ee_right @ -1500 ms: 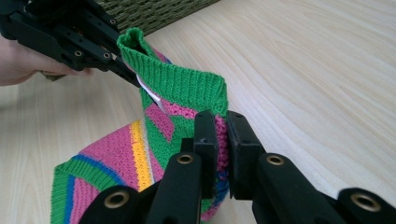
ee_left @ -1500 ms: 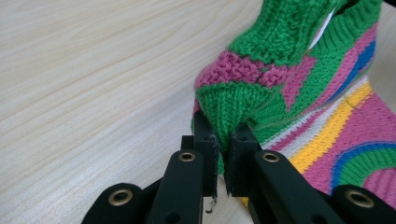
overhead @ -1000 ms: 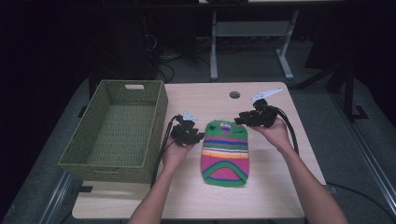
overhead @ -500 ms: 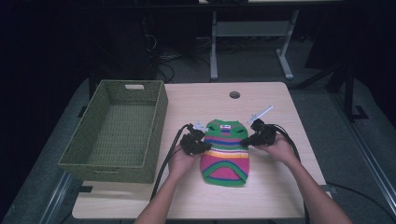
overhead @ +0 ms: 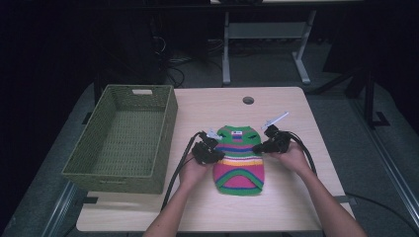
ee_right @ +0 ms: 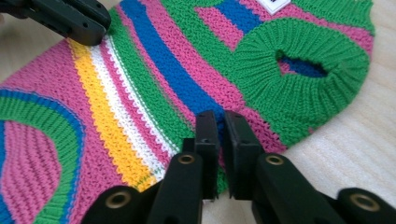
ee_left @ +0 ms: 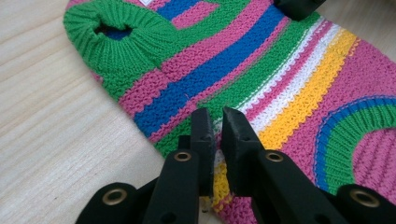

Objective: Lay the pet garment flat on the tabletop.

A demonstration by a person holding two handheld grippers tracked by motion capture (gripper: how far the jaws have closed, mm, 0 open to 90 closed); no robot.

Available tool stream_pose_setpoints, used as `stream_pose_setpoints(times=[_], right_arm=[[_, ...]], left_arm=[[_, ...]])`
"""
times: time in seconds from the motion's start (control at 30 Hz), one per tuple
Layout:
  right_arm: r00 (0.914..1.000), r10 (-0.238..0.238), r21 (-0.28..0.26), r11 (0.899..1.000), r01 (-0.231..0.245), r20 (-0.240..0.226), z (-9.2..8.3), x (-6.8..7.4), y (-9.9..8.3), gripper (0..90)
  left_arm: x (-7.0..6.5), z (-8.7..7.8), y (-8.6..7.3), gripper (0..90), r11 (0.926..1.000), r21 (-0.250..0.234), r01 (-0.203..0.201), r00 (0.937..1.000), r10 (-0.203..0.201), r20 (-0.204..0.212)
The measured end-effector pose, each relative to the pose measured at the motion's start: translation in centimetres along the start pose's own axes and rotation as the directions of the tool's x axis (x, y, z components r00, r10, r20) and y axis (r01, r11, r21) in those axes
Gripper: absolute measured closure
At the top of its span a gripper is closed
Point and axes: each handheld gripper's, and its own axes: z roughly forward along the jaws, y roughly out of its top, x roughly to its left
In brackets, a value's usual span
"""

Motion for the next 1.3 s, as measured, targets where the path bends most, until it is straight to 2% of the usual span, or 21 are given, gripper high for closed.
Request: stream_pose_setpoints(times=[0.1, 0.17, 0.23, 0.27, 0.33, 0.47, 0.57, 0.63, 0.7, 1.03, 1.1, 1.3], right_arm=[[0.9997, 0.009, -0.006, 1.000, -0.009, -0.025, 0.0, -0.2, -0.1, 76.4], [0.9987, 0.022, -0.021, 1.000, -0.023, -0.046, -0.2, -0.2, -0.1, 71.9], [0.9963, 0.048, -0.039, 0.998, -0.051, -0.072, -0.5, -0.3, -0.3, 68.2], [0.9963, 0.045, -0.037, 0.998, -0.048, -0.073, -0.6, -0.3, -0.3, 66.9], [0.9963, 0.043, -0.041, 0.998, -0.046, -0.074, -1.0, -0.2, -0.4, 65.2], [0.9950, 0.038, -0.074, 0.996, -0.045, -0.092, -2.0, 0.0, -0.5, 63.1], [0.9954, 0.031, -0.079, 0.996, -0.038, -0.090, -2.6, 0.1, -0.7, 59.5], [0.9962, 0.032, -0.075, 0.996, -0.038, -0.081, -2.9, 0.1, -0.8, 57.5], [0.9958, 0.030, -0.095, 0.995, -0.039, -0.086, -3.4, 0.1, -0.9, 56.6], [0.9958, 0.031, -0.122, 0.992, -0.042, -0.086, -5.0, -0.2, -1.2, 51.4], [0.9954, 0.028, -0.120, 0.992, -0.039, -0.091, -5.3, -0.2, -1.3, 49.7], [0.9935, 0.011, -0.132, 0.991, -0.026, -0.113, -6.1, 0.0, -1.5, 46.6]], left_arm=[[0.1, -0.3, 0.1, 76.5, 0.9999, -0.002, -0.015, 0.9999, 0.015, -0.003], [0.1, -0.3, 0.1, 73.5, 1.0000, -0.004, -0.001, 0.9999, 0.001, 0.010], [-0.1, -0.3, 0.1, 70.9, 0.9999, 0.001, -0.016, 0.9998, 0.016, 0.014], [-0.2, -0.4, 0.1, 70.1, 0.9997, -0.001, -0.026, 0.9996, 0.026, 0.007], [-0.3, -0.6, 0.2, 68.2, 0.9997, -0.015, -0.018, 0.9998, 0.018, 0.010], [-0.4, -1.6, 0.1, 61.9, 0.9988, -0.044, -0.023, 0.9997, 0.023, 0.007], [-0.3, -2.1, 0.1, 58.1, 0.9977, -0.064, -0.022, 0.9996, 0.023, 0.015], [-0.2, -2.5, 0.1, 55.3, 0.9961, -0.088, -0.005, 0.9995, 0.008, 0.031], [0.0, -2.8, 0.1, 52.6, 0.9942, -0.107, 0.014, 0.9989, -0.009, 0.047], [0.0, -4.0, -0.2, 39.7, 0.9922, -0.125, 0.002, 0.9999, 0.000, 0.016], [0.1, -4.3, -0.3, 37.7, 0.9913, -0.131, 0.011, 0.9997, -0.009, 0.021], [-0.1, -4.6, -0.5, 34.0, 0.9909, -0.135, 0.001, 0.9994, 0.004, 0.034]])
